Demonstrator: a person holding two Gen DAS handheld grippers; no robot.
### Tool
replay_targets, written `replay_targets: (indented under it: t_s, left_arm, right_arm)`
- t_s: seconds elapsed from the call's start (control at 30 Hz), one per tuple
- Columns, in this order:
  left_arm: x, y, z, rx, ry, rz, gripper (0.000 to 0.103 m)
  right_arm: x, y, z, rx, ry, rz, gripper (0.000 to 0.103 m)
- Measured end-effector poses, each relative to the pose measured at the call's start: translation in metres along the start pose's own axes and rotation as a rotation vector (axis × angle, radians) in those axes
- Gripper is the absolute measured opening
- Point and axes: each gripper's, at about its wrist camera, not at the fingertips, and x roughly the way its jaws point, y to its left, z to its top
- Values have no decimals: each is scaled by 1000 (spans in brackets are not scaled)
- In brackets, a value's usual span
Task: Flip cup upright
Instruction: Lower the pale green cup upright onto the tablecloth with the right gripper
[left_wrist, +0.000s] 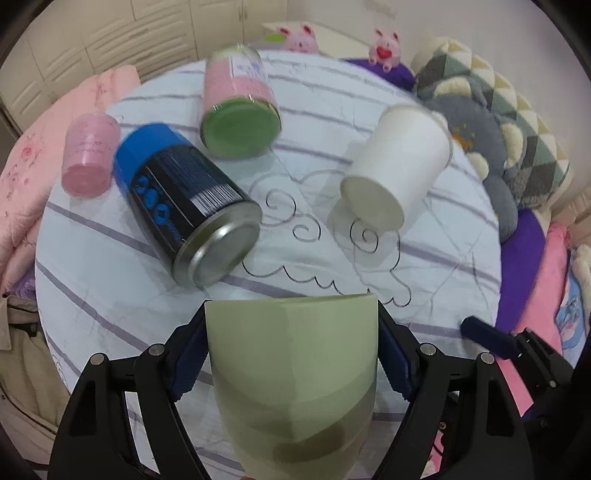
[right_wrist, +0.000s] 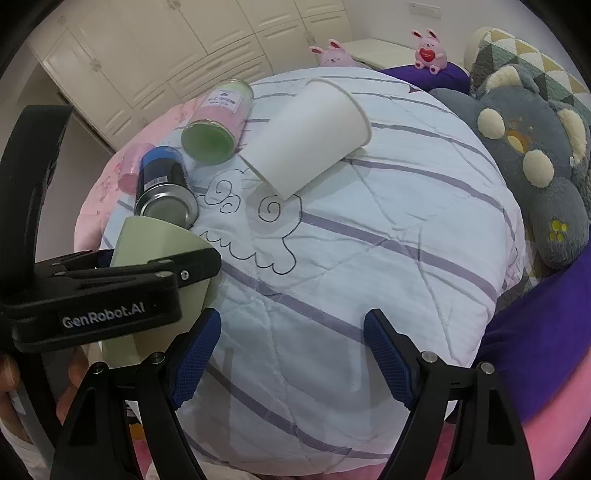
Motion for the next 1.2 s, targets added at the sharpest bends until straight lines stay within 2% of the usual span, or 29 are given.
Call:
replay_targets:
  t_s: [0.23,0.43,0.67,0.9,1.2]
  left_arm:
    - [-25,9,3,-16,-125,-17,81]
    - [-35,15,8,-32,-173,-16,81]
    - [-50,15,8,-35,-274,-17,81]
    - [-43,14,5,-32,-261,-19,81]
    - [-45,14,4,-16,-253,-18,82]
  right_arm:
    - [0,20,-2,-59,4,60,81]
    - [4,36,-2,-94,5,68,81]
    - [7,44,1,-117,-24,66,81]
    - [21,45,8,-113,-25,49,81]
    - [14,44,7,-116,-38,4,81]
